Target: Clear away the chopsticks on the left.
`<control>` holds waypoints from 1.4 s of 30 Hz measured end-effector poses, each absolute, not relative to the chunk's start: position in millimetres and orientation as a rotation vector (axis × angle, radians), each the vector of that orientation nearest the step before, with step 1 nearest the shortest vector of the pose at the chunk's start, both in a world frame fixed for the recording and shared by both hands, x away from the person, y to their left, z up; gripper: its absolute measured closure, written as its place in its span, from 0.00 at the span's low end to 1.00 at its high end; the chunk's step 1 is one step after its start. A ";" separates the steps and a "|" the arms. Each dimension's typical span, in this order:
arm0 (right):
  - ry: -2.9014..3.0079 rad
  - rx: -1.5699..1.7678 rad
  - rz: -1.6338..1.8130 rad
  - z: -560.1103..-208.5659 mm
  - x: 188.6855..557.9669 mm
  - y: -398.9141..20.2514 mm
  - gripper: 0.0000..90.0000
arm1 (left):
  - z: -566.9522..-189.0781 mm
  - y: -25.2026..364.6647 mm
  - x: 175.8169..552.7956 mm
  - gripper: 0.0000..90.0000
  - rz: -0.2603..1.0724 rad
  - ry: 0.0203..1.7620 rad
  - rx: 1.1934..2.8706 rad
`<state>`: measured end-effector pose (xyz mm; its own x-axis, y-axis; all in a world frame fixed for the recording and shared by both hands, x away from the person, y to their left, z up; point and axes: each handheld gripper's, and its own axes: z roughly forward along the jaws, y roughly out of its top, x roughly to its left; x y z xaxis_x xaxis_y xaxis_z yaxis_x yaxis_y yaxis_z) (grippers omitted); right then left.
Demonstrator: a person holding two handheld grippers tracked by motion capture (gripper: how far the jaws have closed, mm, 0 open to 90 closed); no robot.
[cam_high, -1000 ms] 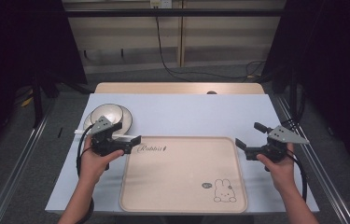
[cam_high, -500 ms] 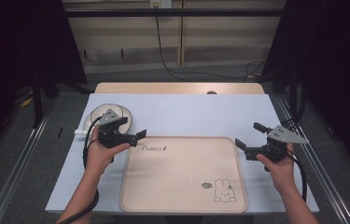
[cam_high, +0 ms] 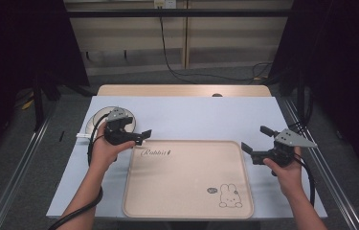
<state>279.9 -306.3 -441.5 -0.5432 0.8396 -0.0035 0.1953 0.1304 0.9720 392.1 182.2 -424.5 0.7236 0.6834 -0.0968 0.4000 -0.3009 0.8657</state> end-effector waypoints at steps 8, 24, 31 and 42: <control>1.840 0.996 1.445 -441.6 279.9 -306.2 0.02 | -421.6 179.6 397.2 0.04 0.348 0.826 1.988; 1.863 0.991 1.440 -442.6 280.5 -306.0 0.02 | -418.3 176.4 406.3 0.06 0.310 0.802 2.199; 1.872 0.986 1.434 -442.9 280.6 -306.1 0.02 | -417.7 175.6 408.5 0.06 0.290 0.791 2.262; 1.885 0.968 1.430 -443.3 280.5 -304.1 0.02 | -418.8 170.1 405.6 0.10 0.269 0.726 2.392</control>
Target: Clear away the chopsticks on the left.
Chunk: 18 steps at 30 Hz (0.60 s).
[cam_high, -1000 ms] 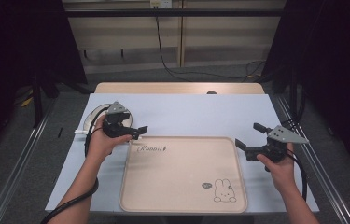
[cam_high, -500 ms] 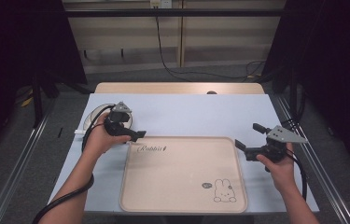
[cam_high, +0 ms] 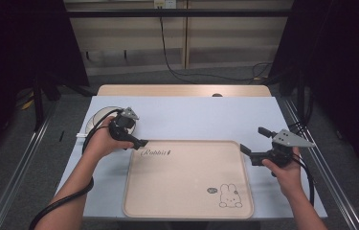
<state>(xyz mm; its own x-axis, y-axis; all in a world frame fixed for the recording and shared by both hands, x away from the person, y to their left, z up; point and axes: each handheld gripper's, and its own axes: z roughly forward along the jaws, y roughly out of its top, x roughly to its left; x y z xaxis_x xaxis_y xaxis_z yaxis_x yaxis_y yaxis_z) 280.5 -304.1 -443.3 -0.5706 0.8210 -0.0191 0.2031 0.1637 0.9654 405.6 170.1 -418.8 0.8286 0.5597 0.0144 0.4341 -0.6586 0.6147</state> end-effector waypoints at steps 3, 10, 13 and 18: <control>1.884 0.970 1.429 -443.4 280.5 -304.1 0.02 | -417.0 171.2 405.6 0.13 0.240 0.679 2.432; 1.884 0.974 1.430 -443.4 280.6 -305.6 0.02 | -417.8 171.3 403.8 0.22 0.238 0.571 2.496; 1.881 0.983 1.425 -443.9 280.5 -305.0 0.02 | -418.8 173.7 403.6 0.25 0.232 0.562 2.499; 1.885 0.984 1.429 -443.7 280.2 -304.7 0.02 | -415.9 176.5 401.1 0.31 0.224 0.539 2.490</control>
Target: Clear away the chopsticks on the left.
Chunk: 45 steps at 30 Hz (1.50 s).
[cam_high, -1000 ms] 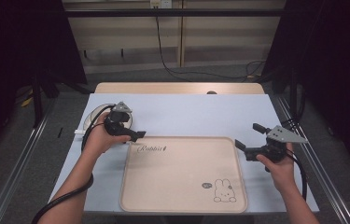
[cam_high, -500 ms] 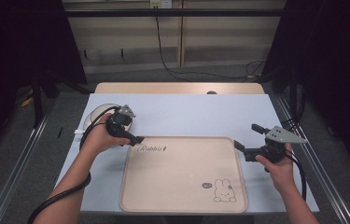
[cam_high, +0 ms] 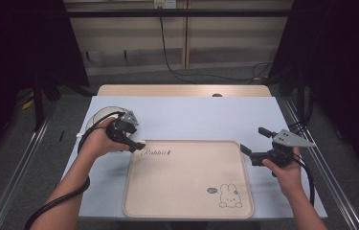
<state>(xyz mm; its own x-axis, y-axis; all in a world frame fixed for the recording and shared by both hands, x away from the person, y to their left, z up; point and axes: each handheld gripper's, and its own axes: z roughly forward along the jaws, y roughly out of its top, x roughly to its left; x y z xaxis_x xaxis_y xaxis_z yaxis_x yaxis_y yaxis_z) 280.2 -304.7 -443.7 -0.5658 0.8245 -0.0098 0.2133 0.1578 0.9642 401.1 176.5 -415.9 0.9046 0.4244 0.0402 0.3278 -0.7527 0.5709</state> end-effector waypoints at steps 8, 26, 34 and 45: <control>1.884 0.983 1.429 -443.9 280.5 -304.8 0.03 | -418.0 181.9 398.5 0.42 0.249 0.468 2.524; 1.893 0.974 1.424 -444.6 281.3 -304.3 0.03 | -427.2 183.6 399.7 0.59 0.276 0.423 2.599; 1.890 0.974 1.418 -444.7 281.5 -304.7 0.03 | -427.4 183.6 399.2 0.63 0.276 0.428 2.618; 1.896 0.982 1.419 -445.0 281.4 -304.5 0.03 | -428.2 185.0 399.0 0.65 0.291 0.424 2.625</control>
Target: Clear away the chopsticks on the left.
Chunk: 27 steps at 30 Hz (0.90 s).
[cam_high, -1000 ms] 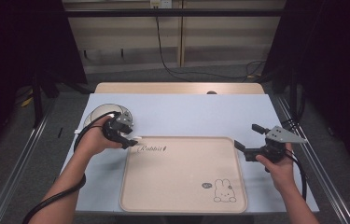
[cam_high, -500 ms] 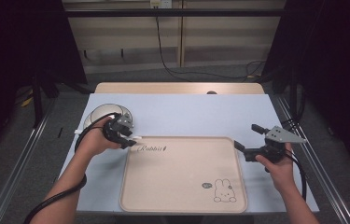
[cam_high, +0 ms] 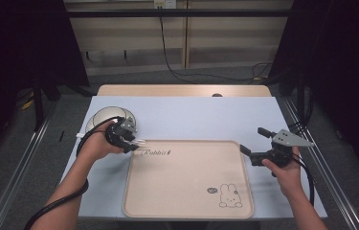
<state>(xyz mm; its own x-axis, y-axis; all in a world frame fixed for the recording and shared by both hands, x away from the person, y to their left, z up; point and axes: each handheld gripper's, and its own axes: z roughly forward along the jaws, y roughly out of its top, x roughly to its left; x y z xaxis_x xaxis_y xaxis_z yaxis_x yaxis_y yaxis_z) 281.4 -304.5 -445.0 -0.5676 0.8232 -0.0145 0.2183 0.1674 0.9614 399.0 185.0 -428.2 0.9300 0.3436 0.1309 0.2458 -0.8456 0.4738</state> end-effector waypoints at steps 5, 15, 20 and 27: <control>1.892 0.982 1.430 -443.7 280.4 -305.2 0.03 | -427.1 184.9 399.5 0.65 0.291 0.400 2.645; 1.889 0.973 1.428 -443.3 281.0 -306.8 0.03 | -427.8 187.1 401.5 0.66 0.302 0.407 2.644; 1.886 0.983 1.426 -443.6 281.0 -307.3 0.03 | -428.2 189.9 402.4 0.67 0.301 0.398 2.656; 1.882 0.982 1.433 -442.4 280.7 -308.4 0.03 | -427.3 192.2 403.7 0.67 0.299 0.403 2.640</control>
<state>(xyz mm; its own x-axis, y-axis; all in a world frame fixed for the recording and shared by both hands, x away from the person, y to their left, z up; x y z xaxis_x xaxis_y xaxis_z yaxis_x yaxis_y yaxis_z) 280.7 -308.4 -442.4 -0.5664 0.8241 -0.0093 0.2103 0.1555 0.9652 403.7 192.2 -427.3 0.9338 0.3287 0.1414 0.2312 -0.8558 0.4628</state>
